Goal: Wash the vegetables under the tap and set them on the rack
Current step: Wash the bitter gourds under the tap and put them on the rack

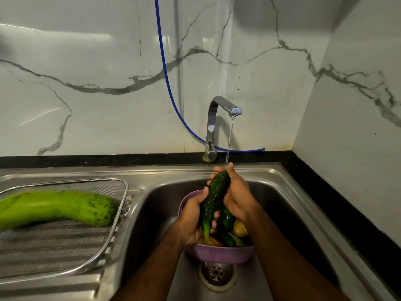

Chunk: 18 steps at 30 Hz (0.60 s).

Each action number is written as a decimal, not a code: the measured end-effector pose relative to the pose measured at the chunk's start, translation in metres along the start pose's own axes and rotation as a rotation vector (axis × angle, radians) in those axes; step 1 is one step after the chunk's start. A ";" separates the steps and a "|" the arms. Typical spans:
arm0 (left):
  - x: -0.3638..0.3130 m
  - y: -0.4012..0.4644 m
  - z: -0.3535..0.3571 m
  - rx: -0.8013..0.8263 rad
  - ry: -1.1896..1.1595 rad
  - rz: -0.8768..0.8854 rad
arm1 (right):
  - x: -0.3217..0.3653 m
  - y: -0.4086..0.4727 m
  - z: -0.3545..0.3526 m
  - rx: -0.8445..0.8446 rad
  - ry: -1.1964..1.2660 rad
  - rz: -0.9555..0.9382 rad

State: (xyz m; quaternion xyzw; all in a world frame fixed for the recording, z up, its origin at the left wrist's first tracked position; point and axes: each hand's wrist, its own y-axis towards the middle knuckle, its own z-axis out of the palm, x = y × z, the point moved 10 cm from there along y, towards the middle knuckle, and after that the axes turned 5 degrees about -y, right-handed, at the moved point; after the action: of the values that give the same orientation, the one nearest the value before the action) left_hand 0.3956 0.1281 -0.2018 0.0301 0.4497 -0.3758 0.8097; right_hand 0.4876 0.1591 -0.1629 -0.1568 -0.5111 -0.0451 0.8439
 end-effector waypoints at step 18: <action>-0.014 0.003 -0.012 -0.217 0.236 0.265 | 0.006 0.005 -0.006 -0.072 -0.056 -0.038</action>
State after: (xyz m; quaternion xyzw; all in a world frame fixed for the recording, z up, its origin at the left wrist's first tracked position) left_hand 0.3851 0.1434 -0.1989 0.0455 0.5712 -0.2092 0.7924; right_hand 0.4969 0.1621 -0.1616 -0.1784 -0.5353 -0.0750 0.8222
